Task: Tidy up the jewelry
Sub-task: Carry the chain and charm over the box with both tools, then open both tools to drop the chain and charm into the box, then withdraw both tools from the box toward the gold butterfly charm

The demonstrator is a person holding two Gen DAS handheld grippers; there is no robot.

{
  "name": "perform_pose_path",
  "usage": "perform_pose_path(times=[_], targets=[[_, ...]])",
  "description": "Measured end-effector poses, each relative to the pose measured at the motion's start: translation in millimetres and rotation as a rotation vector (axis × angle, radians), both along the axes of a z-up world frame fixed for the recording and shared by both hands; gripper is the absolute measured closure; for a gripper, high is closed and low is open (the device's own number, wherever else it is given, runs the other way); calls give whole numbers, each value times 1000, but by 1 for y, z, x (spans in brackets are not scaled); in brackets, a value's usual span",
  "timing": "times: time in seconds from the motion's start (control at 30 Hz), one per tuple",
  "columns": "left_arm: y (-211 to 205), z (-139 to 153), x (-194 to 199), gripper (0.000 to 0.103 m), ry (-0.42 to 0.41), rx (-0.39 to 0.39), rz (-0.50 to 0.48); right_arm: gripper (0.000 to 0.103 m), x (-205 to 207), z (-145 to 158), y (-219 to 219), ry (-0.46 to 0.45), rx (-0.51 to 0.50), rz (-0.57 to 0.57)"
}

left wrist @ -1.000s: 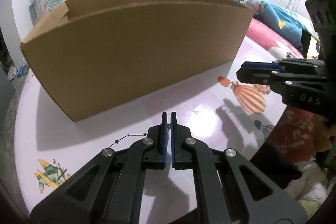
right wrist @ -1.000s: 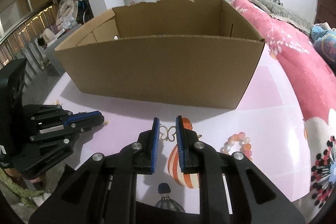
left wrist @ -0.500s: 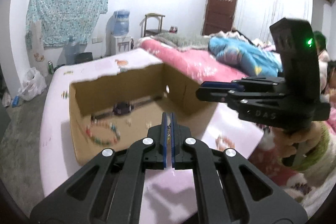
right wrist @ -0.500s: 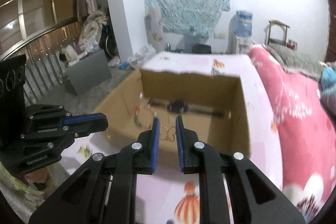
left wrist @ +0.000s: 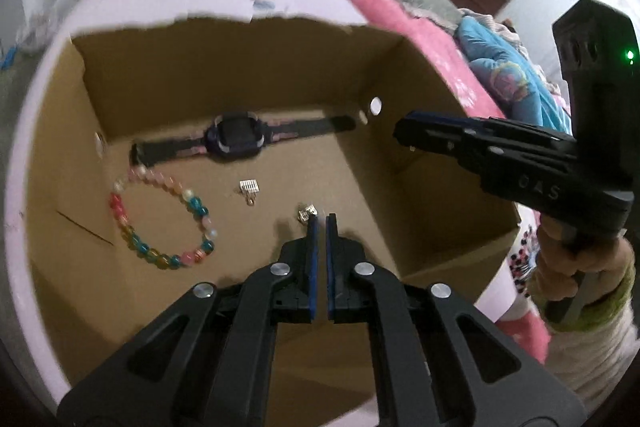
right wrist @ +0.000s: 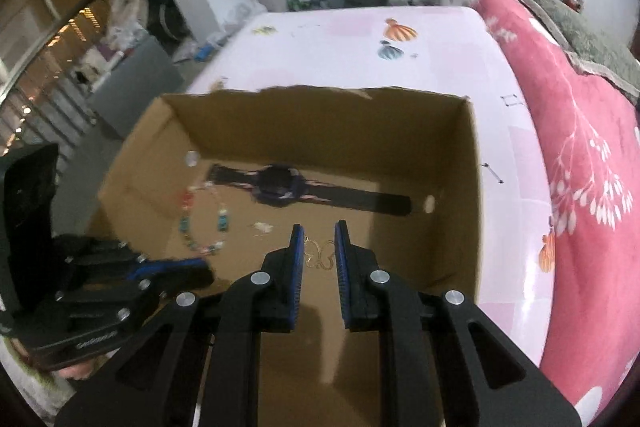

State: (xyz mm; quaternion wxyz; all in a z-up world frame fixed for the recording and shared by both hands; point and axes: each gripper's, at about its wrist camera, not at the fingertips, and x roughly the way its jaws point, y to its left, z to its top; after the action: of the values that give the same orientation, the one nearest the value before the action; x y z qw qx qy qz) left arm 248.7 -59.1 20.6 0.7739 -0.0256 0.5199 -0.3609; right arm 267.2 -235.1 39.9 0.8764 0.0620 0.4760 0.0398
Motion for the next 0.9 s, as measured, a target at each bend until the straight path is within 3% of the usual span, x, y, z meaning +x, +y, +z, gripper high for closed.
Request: perform_pose_path(times=[0.07,0.17,0.33,0.53,0.8,0.9], targets=[[2,-3,3,87,24,-5,20,86,5,-4,-8,13,18,-19],[6,-2,1,80,14,-19,25,85,3,-4,-16,10,45,-39],[13,4,7,77,-17,-19,46,78,-1,1,-27,-16,70,-64],[20,16,4,65,-69,-26,61,73,-16,14,-29,-58,55,-77],[43,40,-26,54,-176,-31,74,69,-64,46,-34,-176,110,-78],[56,57,-50,42,-243,-56,61,69,-102,62,-34,-253,147,-71]])
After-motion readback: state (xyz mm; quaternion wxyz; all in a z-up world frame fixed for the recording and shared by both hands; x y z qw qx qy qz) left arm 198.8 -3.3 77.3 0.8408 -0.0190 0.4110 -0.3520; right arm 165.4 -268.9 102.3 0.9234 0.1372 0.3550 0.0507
